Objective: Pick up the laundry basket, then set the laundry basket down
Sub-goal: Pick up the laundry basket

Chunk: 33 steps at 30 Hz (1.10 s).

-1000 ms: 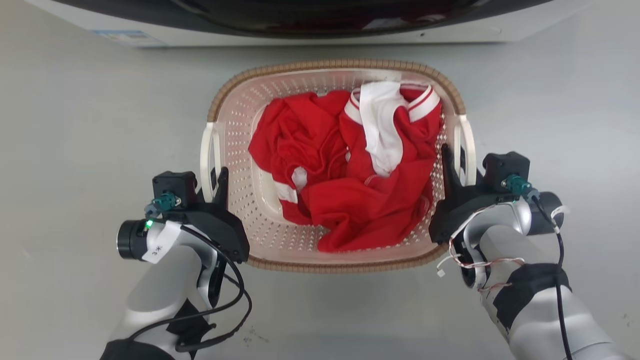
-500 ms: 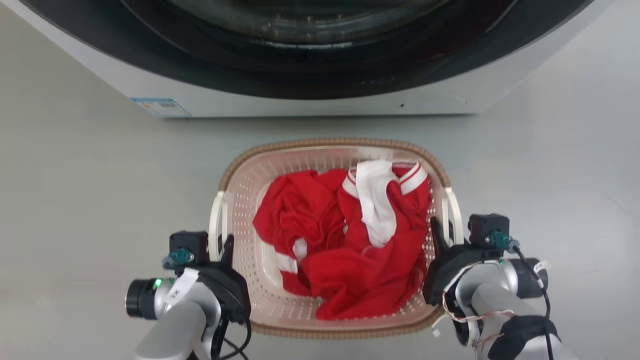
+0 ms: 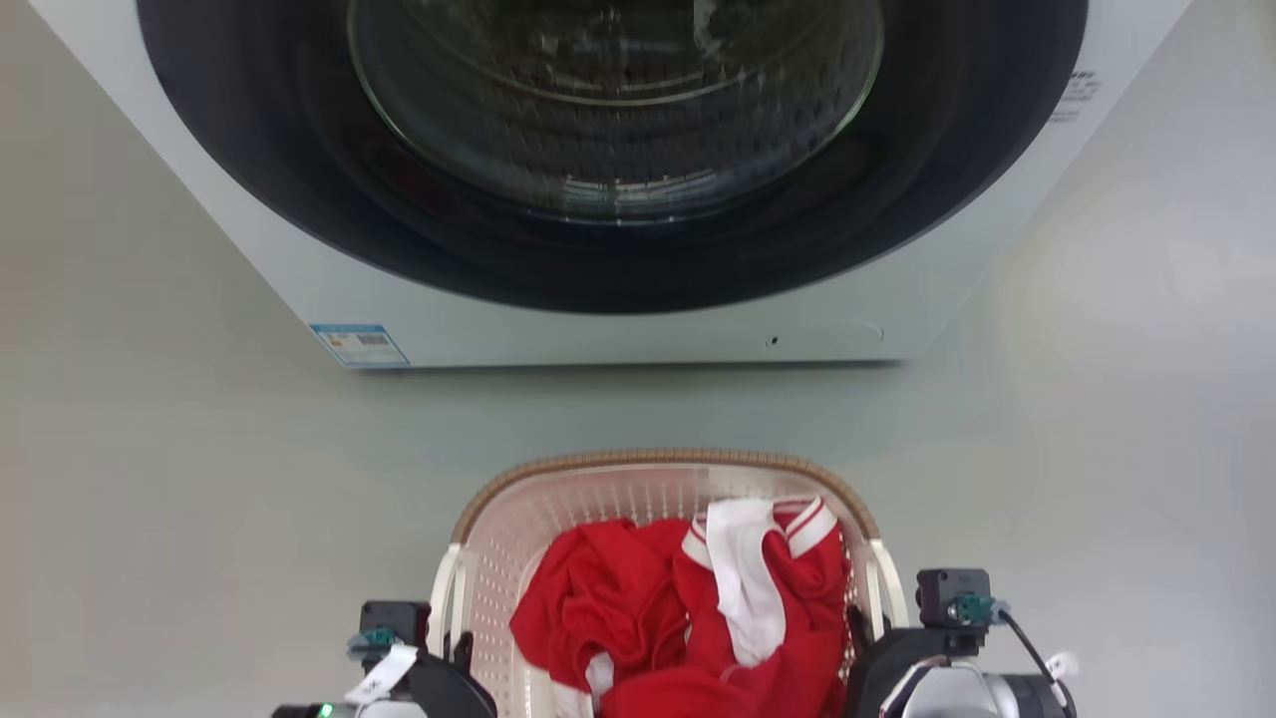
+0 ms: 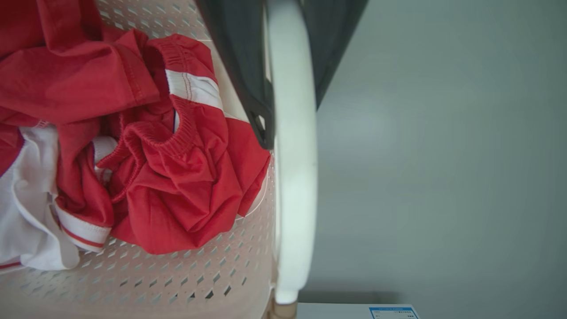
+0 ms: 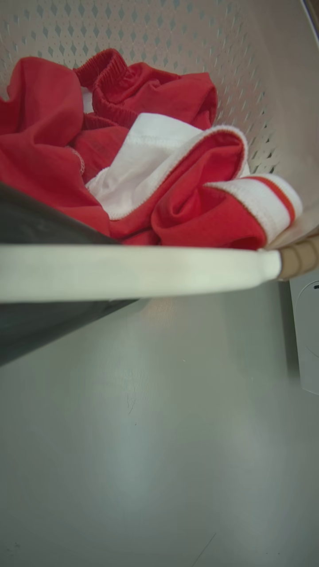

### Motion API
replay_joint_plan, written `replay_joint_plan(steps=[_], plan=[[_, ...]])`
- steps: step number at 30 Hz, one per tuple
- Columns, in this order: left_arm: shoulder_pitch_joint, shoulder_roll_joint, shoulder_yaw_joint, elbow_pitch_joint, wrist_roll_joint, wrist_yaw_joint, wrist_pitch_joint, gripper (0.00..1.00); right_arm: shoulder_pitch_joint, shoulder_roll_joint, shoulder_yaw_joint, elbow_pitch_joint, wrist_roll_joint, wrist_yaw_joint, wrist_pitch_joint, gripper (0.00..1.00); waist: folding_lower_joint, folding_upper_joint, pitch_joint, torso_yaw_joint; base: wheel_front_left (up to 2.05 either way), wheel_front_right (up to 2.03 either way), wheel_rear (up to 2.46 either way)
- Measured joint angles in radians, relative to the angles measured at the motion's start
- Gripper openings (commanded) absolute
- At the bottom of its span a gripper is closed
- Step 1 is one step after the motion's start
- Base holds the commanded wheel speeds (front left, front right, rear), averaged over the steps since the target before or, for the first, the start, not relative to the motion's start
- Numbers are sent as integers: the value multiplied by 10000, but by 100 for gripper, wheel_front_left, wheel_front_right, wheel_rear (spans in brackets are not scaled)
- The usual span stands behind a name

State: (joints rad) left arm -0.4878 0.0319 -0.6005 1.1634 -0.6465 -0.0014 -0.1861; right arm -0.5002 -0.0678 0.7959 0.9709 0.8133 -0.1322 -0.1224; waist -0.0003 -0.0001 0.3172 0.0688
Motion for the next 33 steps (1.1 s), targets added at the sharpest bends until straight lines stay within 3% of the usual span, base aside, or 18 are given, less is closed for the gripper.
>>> replay_joint_plan(steps=[18, 33], plan=[[1508, 69, -683, 138, -568, 0, 729, 0, 1465, 0, 1039, -29, 1559, -13, 872, 0, 1, 0, -2324, 63, 0, 0, 0], [1857, 136, -959, 148, -890, 15, 1095, 0, 1684, -15, 1630, -31, 2280, -86, 1126, 0, 3, 0, -2973, 12, 0, 0, 0]])
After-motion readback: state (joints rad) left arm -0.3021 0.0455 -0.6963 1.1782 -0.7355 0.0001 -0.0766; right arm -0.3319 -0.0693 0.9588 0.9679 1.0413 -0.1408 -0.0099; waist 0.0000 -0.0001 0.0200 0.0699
